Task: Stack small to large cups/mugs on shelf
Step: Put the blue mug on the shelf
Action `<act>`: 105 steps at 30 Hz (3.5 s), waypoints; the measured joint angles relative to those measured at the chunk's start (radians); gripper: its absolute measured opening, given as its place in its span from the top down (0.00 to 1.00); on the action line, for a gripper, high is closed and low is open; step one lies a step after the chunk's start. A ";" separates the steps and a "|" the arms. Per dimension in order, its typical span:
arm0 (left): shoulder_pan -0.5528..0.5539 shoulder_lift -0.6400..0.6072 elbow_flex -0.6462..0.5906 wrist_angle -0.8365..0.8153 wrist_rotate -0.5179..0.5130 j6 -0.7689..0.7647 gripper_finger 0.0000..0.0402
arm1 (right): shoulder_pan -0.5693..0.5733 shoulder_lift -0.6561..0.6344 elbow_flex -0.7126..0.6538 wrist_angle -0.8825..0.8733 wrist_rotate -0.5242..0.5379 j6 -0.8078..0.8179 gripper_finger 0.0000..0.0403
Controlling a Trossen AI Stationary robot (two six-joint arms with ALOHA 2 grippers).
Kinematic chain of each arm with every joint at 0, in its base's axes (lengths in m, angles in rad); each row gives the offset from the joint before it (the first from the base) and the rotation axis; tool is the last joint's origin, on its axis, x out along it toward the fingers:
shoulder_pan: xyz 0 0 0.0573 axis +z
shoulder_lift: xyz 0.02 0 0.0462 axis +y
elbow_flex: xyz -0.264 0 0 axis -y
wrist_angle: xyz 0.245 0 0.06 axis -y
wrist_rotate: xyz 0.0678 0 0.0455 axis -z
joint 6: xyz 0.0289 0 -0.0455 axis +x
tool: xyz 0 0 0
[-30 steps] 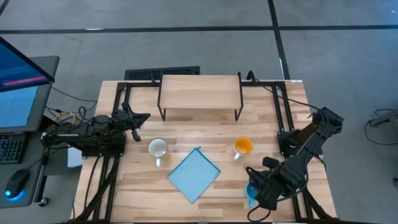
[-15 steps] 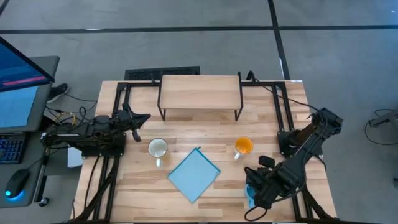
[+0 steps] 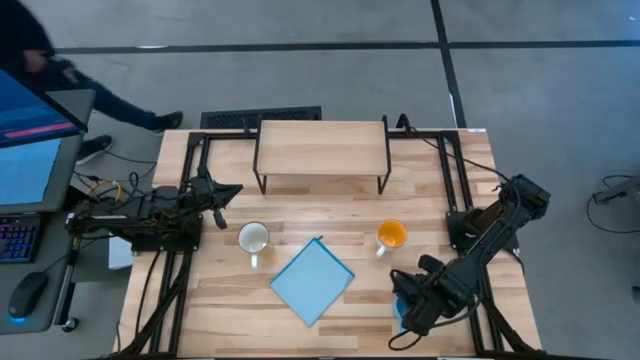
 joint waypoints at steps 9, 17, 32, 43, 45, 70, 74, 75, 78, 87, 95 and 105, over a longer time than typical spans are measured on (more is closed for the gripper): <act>0.000 0.000 0.000 0.000 0.000 0.000 1.00 | 0.000 0.000 -0.037 0.005 0.003 0.025 0.68; 0.000 0.000 0.000 0.000 0.000 0.000 1.00 | 0.000 -0.001 -0.043 0.009 0.000 0.026 0.68; 0.000 0.000 0.000 0.001 0.001 -0.063 1.00 | 0.000 -0.003 -0.043 0.014 -0.024 0.176 0.68; 0.000 0.000 0.000 0.002 0.001 -0.091 1.00 | -0.014 -0.004 -0.017 0.016 -0.019 0.137 0.68; 0.000 0.000 0.000 0.002 0.001 -0.104 1.00 | -0.017 -0.004 -0.002 0.008 -0.019 0.103 0.68; 0.000 0.000 0.000 -0.011 0.001 -0.184 1.00 | -0.018 -0.002 0.006 -0.069 -0.003 0.011 0.68; 0.000 0.000 0.000 -0.051 0.002 -0.184 1.00 | -0.020 -0.002 -0.004 -0.069 -0.007 0.014 0.68; 0.000 0.000 0.000 -0.063 0.002 -0.184 1.00 | -0.020 -0.002 -0.012 -0.069 -0.016 0.015 0.68; 0.000 0.000 0.000 -0.079 0.002 -0.210 1.00 | -0.022 -0.002 -0.032 -0.050 -0.028 0.015 0.68; 0.000 0.000 0.000 -0.082 0.002 -0.226 1.00 | -0.024 -0.001 -0.087 0.036 -0.030 0.015 0.68; 0.000 0.000 0.000 -0.081 0.002 -0.229 1.00 | -0.024 -0.001 -0.125 0.094 -0.040 0.015 0.69; 0.000 0.000 0.000 -0.081 0.002 -0.270 1.00 | -0.022 -0.004 -0.122 0.099 -0.046 -0.009 0.95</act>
